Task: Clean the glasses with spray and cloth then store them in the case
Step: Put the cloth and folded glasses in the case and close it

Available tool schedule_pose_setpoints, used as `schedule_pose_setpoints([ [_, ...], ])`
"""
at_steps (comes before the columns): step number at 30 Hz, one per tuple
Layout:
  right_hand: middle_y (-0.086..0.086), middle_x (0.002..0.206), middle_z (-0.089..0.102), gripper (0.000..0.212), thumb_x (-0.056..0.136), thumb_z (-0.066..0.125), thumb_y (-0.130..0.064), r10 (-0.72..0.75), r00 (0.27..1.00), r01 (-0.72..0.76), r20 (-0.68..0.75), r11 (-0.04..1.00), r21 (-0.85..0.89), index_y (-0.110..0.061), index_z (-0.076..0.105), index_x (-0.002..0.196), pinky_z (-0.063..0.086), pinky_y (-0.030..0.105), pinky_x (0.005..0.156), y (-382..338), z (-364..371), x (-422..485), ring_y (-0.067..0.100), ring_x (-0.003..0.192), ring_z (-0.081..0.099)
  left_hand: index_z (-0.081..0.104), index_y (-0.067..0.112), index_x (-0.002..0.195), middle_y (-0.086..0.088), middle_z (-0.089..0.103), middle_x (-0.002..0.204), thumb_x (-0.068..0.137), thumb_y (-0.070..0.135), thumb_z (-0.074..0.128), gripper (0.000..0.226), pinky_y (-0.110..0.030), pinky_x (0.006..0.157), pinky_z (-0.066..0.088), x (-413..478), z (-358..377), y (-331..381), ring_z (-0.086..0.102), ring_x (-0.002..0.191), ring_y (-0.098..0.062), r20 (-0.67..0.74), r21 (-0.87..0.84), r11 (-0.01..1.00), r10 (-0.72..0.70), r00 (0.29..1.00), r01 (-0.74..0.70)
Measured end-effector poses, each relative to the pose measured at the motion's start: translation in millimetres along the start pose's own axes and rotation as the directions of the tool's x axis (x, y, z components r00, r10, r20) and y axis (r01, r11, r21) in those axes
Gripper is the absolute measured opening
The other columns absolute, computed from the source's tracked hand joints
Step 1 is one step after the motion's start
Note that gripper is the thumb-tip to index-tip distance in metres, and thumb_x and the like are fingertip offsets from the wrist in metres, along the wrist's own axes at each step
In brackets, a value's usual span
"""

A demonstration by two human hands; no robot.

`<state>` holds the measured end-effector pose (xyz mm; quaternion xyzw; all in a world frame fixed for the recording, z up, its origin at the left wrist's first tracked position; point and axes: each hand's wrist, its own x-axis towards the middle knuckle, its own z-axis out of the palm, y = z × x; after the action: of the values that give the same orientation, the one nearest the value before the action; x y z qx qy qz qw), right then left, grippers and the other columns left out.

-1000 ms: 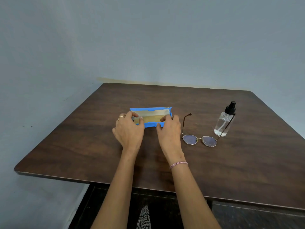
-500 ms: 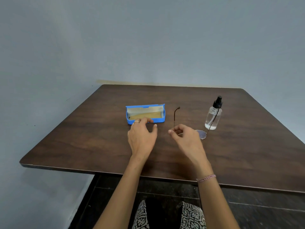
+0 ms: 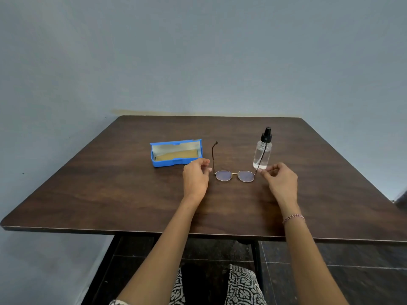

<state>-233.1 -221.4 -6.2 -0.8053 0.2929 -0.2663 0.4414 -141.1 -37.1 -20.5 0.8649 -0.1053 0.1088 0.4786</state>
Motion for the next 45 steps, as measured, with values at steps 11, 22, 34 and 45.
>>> schedule_pose_setpoints([
  [11,0.003,0.084,0.071,0.006,0.082,0.07,-0.009,-0.088,0.994,0.085,0.061,0.996,0.041,-0.011,0.073,0.087,0.049,0.014,0.078,6,18,14,0.013,0.077,0.064,0.064,0.014,0.084,0.004,0.07,0.087,0.086,0.012,0.064,0.003,-0.013,0.073,0.047,7,4,-2,0.064,0.083,-0.007,0.034,-0.128,0.988,0.092,0.995,-0.087],
  [22,-0.001,0.086,0.07,0.023,0.088,0.063,-0.004,-0.203,0.978,0.185,0.038,0.943,0.278,-0.015,0.07,0.107,0.055,0.013,0.064,0,20,10,0.008,0.074,0.069,0.071,0.026,0.105,0.012,0.067,0.08,0.09,0.01,0.057,0.026,-0.026,0.074,0.053,9,-1,-12,0.062,0.074,-0.004,0.031,-0.022,0.926,0.377,0.926,-0.377],
  [34,0.002,0.094,0.064,0.035,0.086,0.059,0.01,-0.426,0.892,0.392,0.152,0.896,0.208,-0.007,0.066,0.115,0.05,0.014,0.085,-13,39,23,0.001,0.077,0.062,0.071,0.015,0.089,0.001,0.07,0.079,0.079,0.003,0.072,0.015,-0.02,0.07,0.056,29,-25,-23,0.067,0.069,-0.009,0.0,-0.418,0.894,0.175,0.985,-0.159],
  [45,0.0,0.086,0.055,0.029,0.087,0.058,0.007,-0.616,0.774,0.612,0.146,0.787,0.077,-0.007,0.07,0.109,0.043,0.007,0.065,-9,40,21,-0.007,0.067,0.054,0.069,0.003,0.092,-0.008,0.071,0.087,0.079,-0.006,0.068,0.016,-0.026,0.078,0.057,33,-29,-23,0.069,0.085,-0.018,0.057,-0.715,0.699,0.044,0.997,0.011],
])
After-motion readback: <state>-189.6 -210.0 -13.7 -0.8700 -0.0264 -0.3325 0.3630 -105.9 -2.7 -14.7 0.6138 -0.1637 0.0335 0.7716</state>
